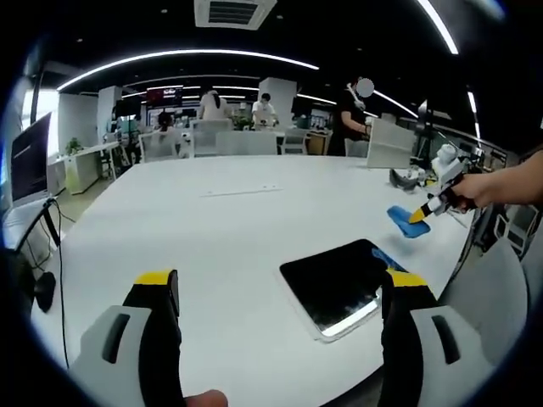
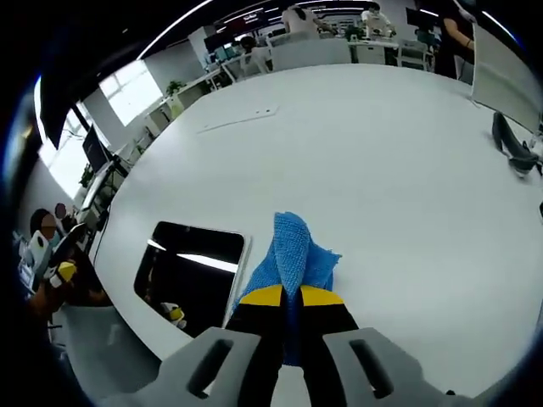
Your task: Wipe the mirror surface with the cleaning cloth until all visible marks leave the cleaned area.
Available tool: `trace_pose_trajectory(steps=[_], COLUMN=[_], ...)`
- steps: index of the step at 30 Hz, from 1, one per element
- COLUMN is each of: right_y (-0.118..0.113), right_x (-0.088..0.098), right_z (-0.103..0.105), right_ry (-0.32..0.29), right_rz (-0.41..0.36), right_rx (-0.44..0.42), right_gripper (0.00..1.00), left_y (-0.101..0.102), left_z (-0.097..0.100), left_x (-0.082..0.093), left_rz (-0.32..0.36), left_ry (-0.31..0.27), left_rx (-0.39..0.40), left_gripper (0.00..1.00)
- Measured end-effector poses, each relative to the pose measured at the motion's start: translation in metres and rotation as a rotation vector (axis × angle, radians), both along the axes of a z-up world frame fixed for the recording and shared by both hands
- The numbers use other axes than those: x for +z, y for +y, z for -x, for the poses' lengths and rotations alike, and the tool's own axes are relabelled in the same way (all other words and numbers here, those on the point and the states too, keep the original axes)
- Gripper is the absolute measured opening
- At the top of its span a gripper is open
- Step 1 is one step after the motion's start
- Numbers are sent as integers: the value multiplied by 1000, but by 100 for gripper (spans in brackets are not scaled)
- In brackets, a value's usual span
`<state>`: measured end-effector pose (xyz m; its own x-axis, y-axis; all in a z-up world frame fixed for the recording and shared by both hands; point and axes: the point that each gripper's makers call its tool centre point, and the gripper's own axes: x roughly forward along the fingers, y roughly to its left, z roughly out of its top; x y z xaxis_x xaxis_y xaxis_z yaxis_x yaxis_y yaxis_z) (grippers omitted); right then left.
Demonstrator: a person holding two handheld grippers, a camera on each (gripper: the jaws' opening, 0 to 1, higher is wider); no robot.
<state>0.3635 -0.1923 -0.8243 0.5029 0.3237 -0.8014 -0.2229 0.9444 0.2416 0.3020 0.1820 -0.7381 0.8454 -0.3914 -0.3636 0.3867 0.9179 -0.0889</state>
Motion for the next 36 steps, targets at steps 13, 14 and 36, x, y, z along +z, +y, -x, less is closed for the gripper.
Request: trace_pose_trajectory(steps=[13, 14, 36], right_y=[3, 1, -2], right_x=[-46, -47, -51], right_z=[6, 5, 7], right_ry=[78, 70, -32], right_rz=[41, 50, 212], right_rx=[23, 22, 176], right_gripper=[2, 2, 16], left_y=[-3, -4, -13], left_z=[10, 11, 5], left_x=[-9, -9, -4], left_rz=[-11, -5, -10], left_ry=[18, 17, 5], left_rx=[-11, -14, -19], left_gripper=[99, 99, 99])
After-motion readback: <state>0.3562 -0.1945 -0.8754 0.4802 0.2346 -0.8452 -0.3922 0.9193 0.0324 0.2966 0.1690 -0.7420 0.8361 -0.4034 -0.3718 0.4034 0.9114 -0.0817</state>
